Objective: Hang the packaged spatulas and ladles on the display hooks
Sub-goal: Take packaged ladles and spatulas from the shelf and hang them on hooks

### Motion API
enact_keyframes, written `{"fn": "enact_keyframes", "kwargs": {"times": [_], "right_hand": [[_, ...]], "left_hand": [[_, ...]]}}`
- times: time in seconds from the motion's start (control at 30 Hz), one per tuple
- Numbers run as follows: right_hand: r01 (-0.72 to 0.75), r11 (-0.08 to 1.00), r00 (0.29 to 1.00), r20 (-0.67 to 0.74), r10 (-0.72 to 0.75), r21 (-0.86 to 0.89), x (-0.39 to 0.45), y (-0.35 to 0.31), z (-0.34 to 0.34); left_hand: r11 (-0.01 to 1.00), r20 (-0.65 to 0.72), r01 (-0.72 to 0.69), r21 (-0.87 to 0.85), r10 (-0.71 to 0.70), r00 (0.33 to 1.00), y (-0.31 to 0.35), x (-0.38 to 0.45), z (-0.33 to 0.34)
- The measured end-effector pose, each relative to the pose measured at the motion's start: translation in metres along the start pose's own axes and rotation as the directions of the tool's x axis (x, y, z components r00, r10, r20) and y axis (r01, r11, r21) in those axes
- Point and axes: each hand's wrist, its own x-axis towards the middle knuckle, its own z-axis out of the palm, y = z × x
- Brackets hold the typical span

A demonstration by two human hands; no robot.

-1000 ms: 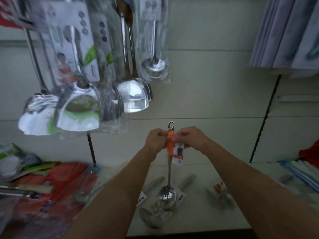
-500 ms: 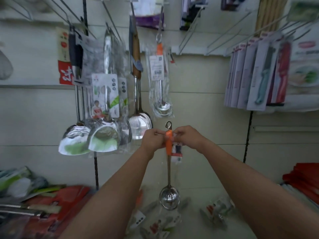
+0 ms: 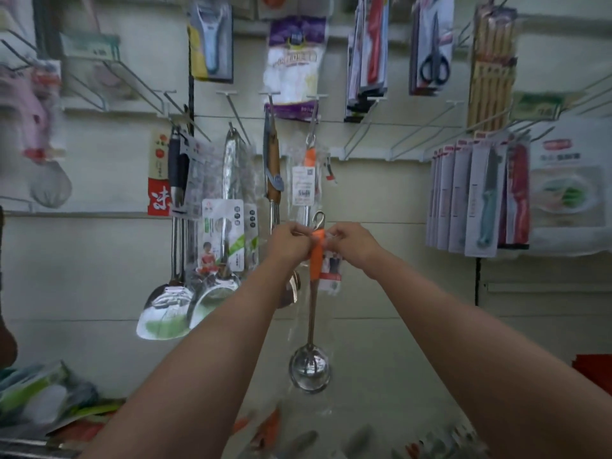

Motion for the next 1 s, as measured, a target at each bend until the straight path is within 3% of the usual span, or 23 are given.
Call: {"fn": "enact_keyframes", "kwargs": {"times": [0.4, 0.67, 1.0], "right_hand": [[0.081, 0.995, 0.995, -0.061, -0.085, -0.066, 0.081, -0.058, -0.031], [0.14, 0.988, 0.971, -0.186, -0.15, -0.064, 0.128, -0.085, -0.049], [0.097, 0.994, 0.973, -0.208, -0.103, -0.04, 0.153, -0.078, -0.049]], "left_hand": [[0.988, -0.032, -0.151, -0.012, 0.151, 0.988, 0.068, 0.078, -0.007], [0.974, -0.068, -0.228, 0.011, 0.229, 0.971, 0.099, 0.128, -0.003], [0.937, -0.127, -0.248, 0.245, 0.284, 0.95, 0.092, 0.153, 0.009]]}}
